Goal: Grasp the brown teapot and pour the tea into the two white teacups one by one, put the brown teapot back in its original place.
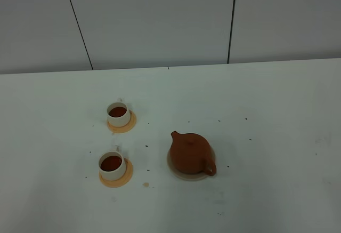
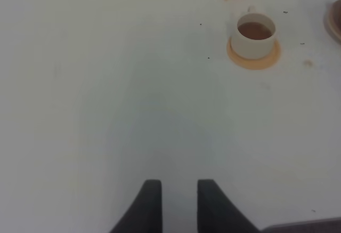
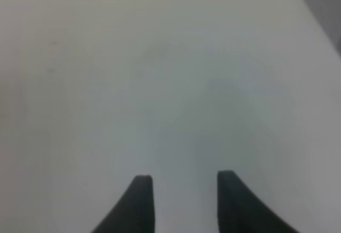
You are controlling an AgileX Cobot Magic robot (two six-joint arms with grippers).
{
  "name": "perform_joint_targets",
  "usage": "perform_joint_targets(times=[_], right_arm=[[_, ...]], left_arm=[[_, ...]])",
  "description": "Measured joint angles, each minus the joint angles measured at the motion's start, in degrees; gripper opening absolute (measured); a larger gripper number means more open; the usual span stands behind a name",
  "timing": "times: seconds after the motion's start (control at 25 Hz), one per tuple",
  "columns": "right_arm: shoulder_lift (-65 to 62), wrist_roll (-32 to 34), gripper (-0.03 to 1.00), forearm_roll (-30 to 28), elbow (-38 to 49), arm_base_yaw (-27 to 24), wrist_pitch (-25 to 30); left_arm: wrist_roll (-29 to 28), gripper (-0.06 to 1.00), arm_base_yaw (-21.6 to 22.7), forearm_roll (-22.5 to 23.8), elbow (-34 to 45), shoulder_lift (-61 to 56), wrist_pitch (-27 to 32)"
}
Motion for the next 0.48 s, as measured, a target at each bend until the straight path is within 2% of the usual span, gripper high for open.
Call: perform_joint_targets(times=[0.48], right_arm=[[0.0,-0.21,0.28,0.0,0.06,-1.25,0.0]], left_arm=[[0.0,0.23,0.0,0.0,0.0,0.0,0.0]])
